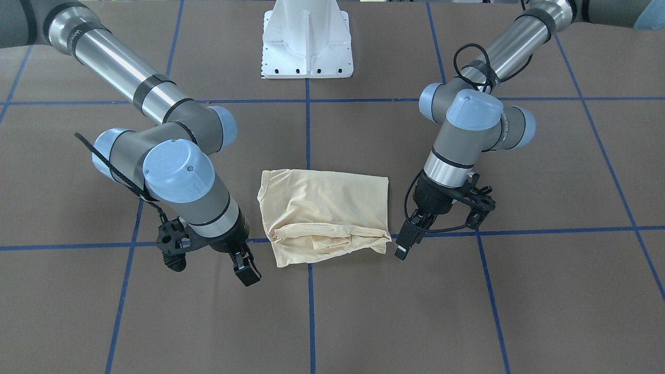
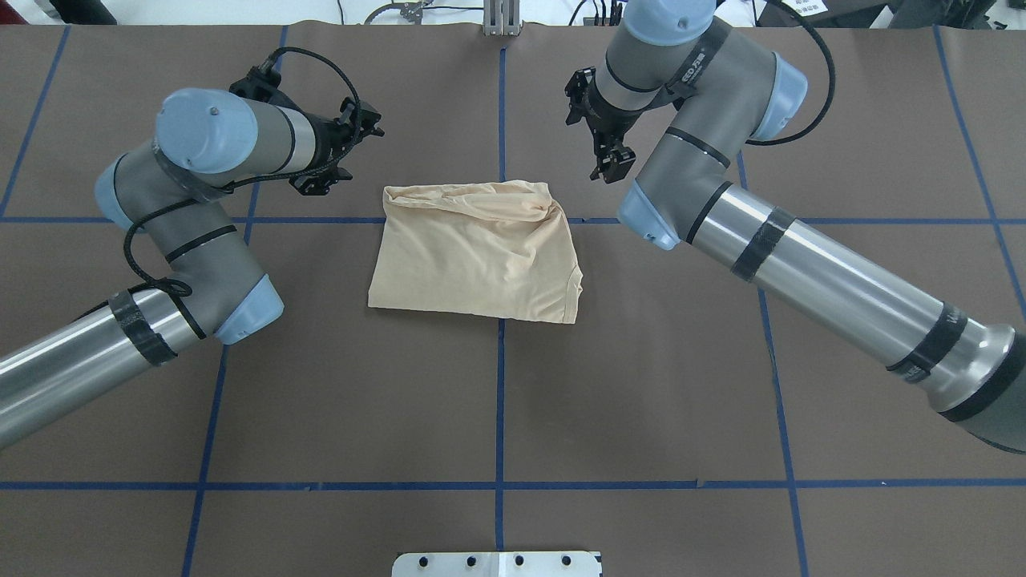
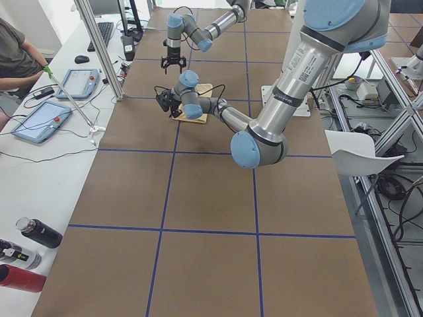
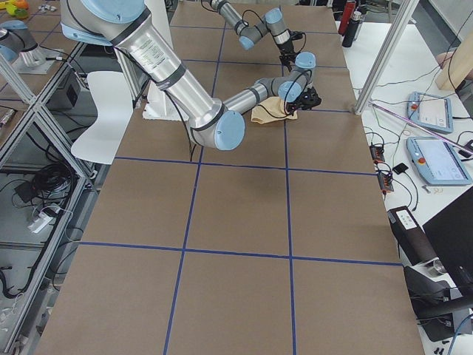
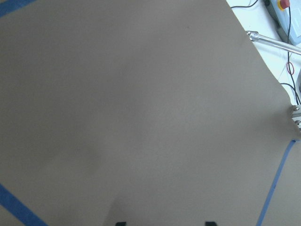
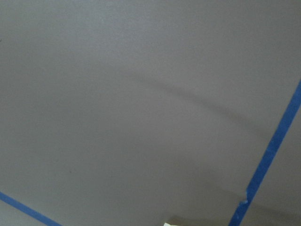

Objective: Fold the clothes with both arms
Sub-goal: 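Release the shirt and raise both grippers away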

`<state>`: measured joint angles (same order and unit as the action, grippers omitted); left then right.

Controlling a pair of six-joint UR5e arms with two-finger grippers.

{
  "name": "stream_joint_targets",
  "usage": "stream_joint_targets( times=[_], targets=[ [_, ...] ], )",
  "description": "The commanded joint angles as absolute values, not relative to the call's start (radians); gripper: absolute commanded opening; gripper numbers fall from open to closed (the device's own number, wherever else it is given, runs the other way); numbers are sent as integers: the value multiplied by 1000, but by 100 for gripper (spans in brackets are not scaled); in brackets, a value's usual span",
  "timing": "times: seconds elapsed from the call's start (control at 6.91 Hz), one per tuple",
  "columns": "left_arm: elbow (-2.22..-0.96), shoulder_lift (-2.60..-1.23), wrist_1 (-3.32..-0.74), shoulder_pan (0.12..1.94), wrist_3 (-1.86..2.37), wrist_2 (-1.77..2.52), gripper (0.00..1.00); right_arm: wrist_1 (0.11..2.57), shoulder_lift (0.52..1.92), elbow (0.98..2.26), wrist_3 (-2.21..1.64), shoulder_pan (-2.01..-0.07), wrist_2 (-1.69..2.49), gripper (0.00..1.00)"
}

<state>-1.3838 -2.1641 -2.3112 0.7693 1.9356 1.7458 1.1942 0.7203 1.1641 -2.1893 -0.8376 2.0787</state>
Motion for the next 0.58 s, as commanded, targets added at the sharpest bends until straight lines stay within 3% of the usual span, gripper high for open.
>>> stream_joint_targets(
  times=[0.0, 0.43],
  targets=[
    [-1429, -2139, -2304, 825, 1858, 1863, 100, 1206, 837, 1242, -1921, -914, 2105, 100],
    [-1714, -1886, -2217, 895, 1317, 1972, 100, 1207, 1081, 1403, -1444, -1065, 2211, 100]
  ],
)
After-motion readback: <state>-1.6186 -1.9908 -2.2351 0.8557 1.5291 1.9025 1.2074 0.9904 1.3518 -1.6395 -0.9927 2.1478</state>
